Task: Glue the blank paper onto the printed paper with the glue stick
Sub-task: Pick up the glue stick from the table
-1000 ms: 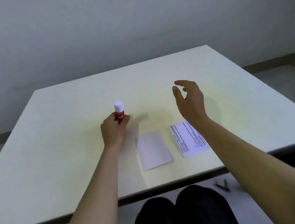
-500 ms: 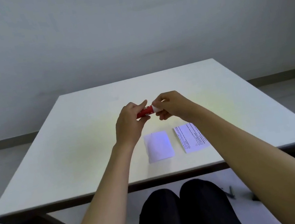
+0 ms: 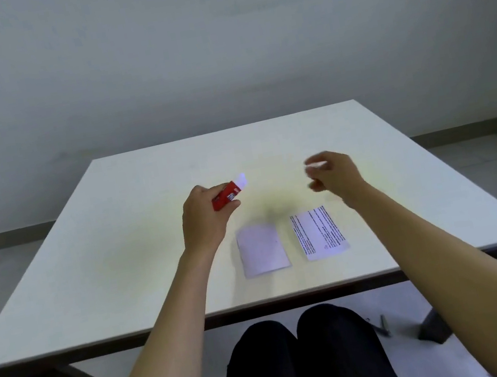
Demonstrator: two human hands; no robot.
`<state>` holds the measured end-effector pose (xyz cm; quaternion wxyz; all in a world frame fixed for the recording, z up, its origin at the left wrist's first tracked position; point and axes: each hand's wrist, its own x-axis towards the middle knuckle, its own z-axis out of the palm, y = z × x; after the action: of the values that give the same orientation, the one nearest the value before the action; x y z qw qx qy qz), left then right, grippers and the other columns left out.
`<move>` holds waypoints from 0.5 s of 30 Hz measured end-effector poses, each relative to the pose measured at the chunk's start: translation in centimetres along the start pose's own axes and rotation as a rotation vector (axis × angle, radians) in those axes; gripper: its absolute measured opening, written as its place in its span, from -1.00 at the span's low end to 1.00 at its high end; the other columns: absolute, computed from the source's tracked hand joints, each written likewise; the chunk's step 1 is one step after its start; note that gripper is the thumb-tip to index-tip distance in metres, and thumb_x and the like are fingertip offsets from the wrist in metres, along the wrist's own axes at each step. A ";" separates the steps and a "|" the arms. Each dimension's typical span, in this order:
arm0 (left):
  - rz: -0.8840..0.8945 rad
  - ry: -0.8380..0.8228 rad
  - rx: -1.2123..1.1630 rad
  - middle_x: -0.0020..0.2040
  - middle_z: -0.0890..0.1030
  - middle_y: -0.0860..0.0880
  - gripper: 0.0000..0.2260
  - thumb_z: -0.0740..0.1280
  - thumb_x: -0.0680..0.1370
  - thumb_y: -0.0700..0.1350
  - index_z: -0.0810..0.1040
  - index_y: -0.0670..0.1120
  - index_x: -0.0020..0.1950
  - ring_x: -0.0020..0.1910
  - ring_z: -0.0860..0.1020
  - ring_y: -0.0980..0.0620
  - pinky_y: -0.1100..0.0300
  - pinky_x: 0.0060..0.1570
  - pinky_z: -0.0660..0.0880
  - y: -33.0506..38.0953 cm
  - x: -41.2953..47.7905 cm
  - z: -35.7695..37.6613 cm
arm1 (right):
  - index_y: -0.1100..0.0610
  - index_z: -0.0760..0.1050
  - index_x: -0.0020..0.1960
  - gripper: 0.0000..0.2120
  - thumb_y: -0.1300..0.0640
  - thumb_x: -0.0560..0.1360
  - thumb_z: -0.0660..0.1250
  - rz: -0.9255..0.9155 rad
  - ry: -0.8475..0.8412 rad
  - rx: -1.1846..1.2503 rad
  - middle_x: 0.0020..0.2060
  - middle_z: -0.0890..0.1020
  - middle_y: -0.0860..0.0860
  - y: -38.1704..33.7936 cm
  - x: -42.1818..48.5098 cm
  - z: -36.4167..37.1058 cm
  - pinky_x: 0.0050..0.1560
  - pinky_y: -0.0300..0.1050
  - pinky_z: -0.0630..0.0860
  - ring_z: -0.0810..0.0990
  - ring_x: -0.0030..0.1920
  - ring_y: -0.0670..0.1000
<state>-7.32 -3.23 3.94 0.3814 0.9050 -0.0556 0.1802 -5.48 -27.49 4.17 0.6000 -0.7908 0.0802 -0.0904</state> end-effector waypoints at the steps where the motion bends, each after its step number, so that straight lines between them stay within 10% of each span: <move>1: -0.062 0.003 -0.055 -0.34 0.40 0.03 -0.87 0.44 0.43 -0.04 0.65 -0.05 -0.07 -0.35 0.38 0.08 0.39 -0.36 0.24 -0.4 -0.1 -0.1 | 0.26 0.57 0.12 -0.77 0.23 0.48 0.35 0.021 0.070 -0.190 -0.18 0.61 0.17 1.3 0.6 -0.9 -0.05 -0.04 0.58 0.62 -0.32 0.10; 6: -0.311 0.045 -0.383 -0.45 0.58 0.11 -0.88 0.44 0.42 -0.03 0.58 -0.05 -0.23 -0.50 0.47 0.26 0.20 -0.30 0.35 -1.1 -0.6 0.3 | 0.19 0.53 0.15 -0.70 0.11 0.45 0.35 0.011 0.020 -0.638 0.05 0.64 0.18 3.9 1.3 -1.9 0.06 -0.03 0.47 0.57 0.08 0.20; 11: -0.383 0.071 -0.613 -0.02 0.67 -0.05 -0.84 0.44 0.42 -0.13 0.58 -0.02 -0.03 0.04 0.63 -0.04 -0.08 0.11 0.55 -0.1 -0.6 0.5 | 0.22 0.48 -0.21 -0.88 0.18 0.45 0.27 -0.043 -0.018 -0.814 -0.17 0.52 0.15 4.7 1.7 -2.0 -0.15 -0.05 0.39 0.52 -0.03 0.24; 15: -0.431 0.111 -0.667 -0.22 0.61 0.06 -0.88 0.43 0.42 -0.16 0.59 0.05 -0.25 -0.12 0.56 -0.01 -0.07 0.16 0.53 0.6 -0.5 0.9 | 0.20 0.24 0.43 -0.39 0.08 0.46 0.35 0.007 -0.063 -0.846 0.16 0.51 0.24 4.4 1.4 -2.3 0.11 0.07 0.44 0.49 0.19 0.26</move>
<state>-7.70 -4.31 3.62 0.6856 0.7115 0.1008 0.1169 -4.80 -31.16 0.66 0.2250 -0.9695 0.0946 -0.0230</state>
